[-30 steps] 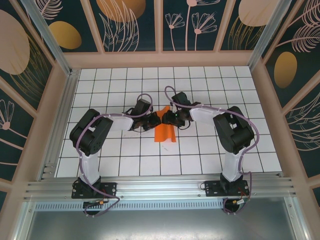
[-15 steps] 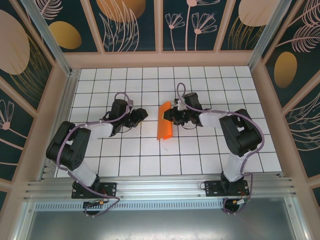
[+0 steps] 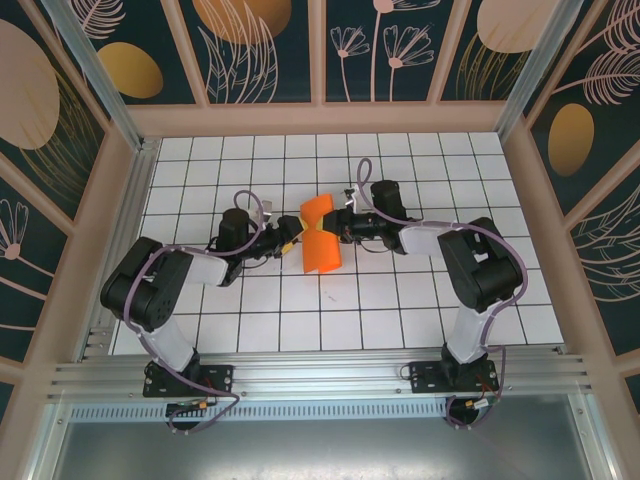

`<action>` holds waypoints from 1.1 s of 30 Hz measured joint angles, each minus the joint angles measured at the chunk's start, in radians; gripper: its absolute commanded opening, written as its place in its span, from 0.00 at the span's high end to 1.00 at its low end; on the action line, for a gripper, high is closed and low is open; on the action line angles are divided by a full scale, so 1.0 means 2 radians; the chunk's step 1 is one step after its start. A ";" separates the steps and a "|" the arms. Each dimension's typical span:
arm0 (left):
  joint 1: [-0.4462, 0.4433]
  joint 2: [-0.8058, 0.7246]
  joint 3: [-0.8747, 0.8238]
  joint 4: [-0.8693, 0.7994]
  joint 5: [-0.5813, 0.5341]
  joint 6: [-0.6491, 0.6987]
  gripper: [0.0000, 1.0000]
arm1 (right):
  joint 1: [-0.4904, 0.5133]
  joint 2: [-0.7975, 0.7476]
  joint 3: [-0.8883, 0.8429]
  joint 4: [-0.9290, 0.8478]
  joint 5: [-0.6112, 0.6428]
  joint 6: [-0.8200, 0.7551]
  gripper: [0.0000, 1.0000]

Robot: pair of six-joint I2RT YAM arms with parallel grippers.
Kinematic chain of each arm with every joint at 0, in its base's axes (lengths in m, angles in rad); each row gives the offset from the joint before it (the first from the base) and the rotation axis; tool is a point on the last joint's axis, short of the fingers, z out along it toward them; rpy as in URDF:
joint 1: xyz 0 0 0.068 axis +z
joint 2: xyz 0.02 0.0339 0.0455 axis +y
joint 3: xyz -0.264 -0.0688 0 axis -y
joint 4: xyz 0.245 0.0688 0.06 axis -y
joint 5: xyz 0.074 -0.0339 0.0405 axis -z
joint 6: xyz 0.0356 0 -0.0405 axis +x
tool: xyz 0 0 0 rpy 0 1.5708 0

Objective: Fold a paper plane with a square sheet of paper (pick it up from the middle)
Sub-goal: First fold in half a square sheet of paper at the center of the table.

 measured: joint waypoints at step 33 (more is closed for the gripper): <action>-0.004 0.026 -0.009 0.093 0.019 -0.024 1.00 | -0.007 0.014 -0.017 0.008 -0.006 0.011 0.51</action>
